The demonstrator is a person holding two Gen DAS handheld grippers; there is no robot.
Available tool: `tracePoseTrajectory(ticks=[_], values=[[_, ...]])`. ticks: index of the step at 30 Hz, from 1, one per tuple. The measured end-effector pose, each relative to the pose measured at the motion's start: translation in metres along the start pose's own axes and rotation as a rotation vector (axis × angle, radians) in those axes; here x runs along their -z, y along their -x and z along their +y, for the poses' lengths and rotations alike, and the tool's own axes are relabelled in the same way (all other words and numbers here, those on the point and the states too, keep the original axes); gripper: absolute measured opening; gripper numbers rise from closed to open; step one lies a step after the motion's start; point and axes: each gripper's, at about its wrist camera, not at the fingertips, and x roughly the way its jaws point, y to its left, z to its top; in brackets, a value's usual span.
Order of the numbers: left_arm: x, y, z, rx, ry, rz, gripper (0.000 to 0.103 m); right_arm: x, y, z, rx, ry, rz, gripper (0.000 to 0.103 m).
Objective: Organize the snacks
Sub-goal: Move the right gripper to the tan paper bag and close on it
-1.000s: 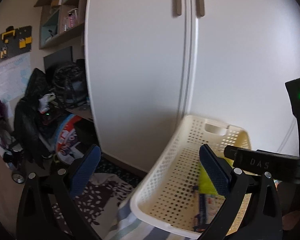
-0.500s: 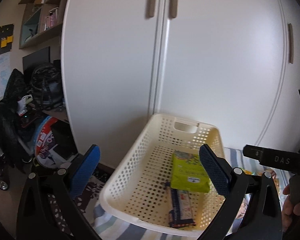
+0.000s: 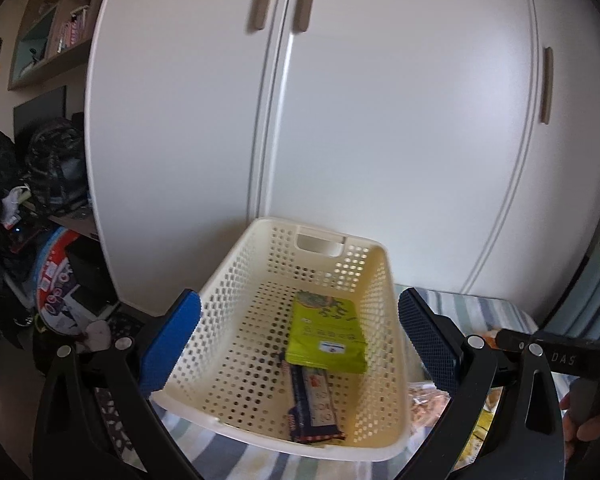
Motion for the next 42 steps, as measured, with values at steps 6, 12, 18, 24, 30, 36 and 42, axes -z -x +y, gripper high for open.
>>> tracePoseTrajectory(ticks=[6, 12, 18, 24, 30, 36, 42], values=[[0.002, 0.002, -0.006, 0.015, -0.011, 0.004, 0.1, 0.013, -0.004, -0.059, 0.034, -0.181, 0.065, 0.092], [0.003, 0.004, -0.006, 0.021, -0.009, 0.002, 0.1, 0.03, -0.025, -0.087, 0.011, -0.36, 0.142, 0.093], [0.002, 0.003, -0.003, 0.026, 0.001, 0.005, 0.1, 0.036, -0.047, -0.098, -0.068, -0.502, 0.172, 0.093], [0.001, 0.002, -0.002, 0.025, -0.001, 0.005, 0.1, 0.024, -0.068, -0.094, -0.064, -0.554, 0.16, 0.095], [0.002, 0.001, -0.004, 0.026, -0.006, 0.006, 0.1, 0.007, -0.083, -0.082, 0.103, -0.447, 0.158, 0.095], [0.004, 0.001, -0.007, 0.025, -0.023, 0.004, 0.1, 0.005, -0.102, -0.084, 0.211, -0.368, 0.208, 0.092], [0.005, 0.001, -0.01, 0.027, -0.034, 0.006, 0.1, 0.009, -0.089, -0.091, 0.172, -0.342, 0.193, 0.064]])
